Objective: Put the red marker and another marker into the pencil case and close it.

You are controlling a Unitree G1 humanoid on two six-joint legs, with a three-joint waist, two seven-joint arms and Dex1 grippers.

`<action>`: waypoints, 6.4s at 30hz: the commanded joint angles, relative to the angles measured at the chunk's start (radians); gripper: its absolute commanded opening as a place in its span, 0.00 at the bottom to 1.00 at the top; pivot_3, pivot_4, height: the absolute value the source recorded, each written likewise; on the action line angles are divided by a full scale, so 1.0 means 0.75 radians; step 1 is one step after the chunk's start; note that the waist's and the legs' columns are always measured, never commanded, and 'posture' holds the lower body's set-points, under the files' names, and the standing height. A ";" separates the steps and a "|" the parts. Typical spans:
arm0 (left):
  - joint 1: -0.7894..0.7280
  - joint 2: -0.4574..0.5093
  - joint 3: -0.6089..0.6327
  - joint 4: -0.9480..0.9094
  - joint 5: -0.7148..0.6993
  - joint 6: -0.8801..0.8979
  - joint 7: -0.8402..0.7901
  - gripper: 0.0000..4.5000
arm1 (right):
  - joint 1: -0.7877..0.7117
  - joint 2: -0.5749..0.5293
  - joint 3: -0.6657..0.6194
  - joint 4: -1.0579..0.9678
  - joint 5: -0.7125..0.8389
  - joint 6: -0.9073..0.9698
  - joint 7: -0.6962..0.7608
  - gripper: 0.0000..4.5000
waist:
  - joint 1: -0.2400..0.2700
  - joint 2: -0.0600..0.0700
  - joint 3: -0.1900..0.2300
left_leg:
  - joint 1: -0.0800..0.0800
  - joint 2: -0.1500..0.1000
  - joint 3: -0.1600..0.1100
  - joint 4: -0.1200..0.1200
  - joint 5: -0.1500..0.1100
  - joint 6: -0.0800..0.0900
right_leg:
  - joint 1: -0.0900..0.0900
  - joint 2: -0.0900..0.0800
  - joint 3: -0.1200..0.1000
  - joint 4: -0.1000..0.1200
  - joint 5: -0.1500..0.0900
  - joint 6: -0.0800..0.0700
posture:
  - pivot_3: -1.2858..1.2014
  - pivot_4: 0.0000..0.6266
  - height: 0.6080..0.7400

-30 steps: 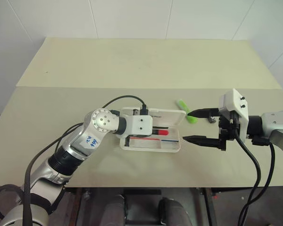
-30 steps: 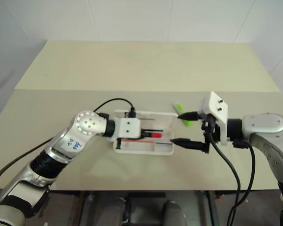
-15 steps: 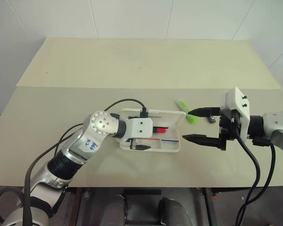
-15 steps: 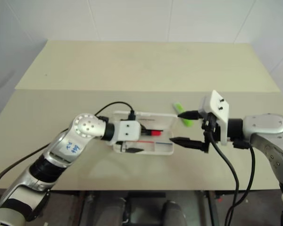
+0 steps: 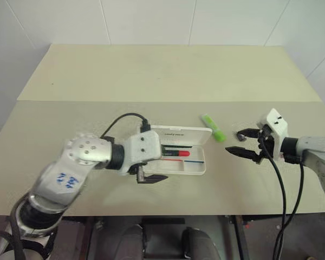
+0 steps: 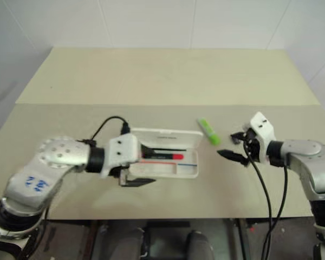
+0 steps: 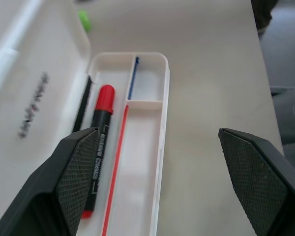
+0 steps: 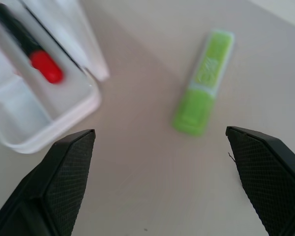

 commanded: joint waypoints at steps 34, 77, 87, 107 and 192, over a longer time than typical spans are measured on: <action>-0.391 -0.077 0.102 0.341 -0.265 0.048 0.329 0.93 | -0.254 0.370 0.128 0.390 -0.268 0.025 -0.250 0.78 | -0.024 -0.001 0.000 | 0.000 -0.001 0.001 0.001 0.000 0.000 | 0.001 0.000 0.001 0.003 0.000 0.002 | 0.52 0.24 1.00; 0.247 0.536 0.284 0.273 -0.363 -0.353 -0.121 0.93 | -0.224 0.101 0.297 -0.510 0.226 0.107 0.374 0.24 | -0.029 -0.003 -0.001 | -0.002 0.003 0.018 -0.005 -0.001 0.001 | -0.018 0.003 0.021 0.006 0.000 0.001 | 0.52 0.24 1.00; 0.405 0.556 0.340 0.185 -0.356 -0.394 -0.088 0.93 | -0.357 0.338 0.567 -0.138 -0.072 -0.126 0.411 0.24 | -0.031 -0.004 -0.001 | -0.002 0.006 0.020 -0.005 -0.002 0.000 | -0.019 0.006 0.022 0.007 0.000 0.000 | 0.52 0.24 1.00; 0.450 0.569 0.394 0.146 -0.387 -0.368 -0.046 0.93 | -0.385 0.412 0.574 -0.052 -0.153 -0.160 0.491 0.72 | -0.031 -0.004 -0.001 | -0.002 0.009 0.021 -0.003 -0.003 -0.002 | -0.019 0.009 0.022 0.011 0.000 -0.001 | 0.52 0.24 1.00; -0.301 0.188 -0.049 0.614 -0.163 -0.703 -0.344 0.93 | -0.060 0.104 0.229 -0.643 0.253 0.260 0.058 0.08 | -0.021 -0.004 -0.002 | -0.002 0.017 0.031 0.014 -0.010 0.001 | -0.020 0.014 0.032 0.012 0.002 -0.003 | 0.52 0.24 1.00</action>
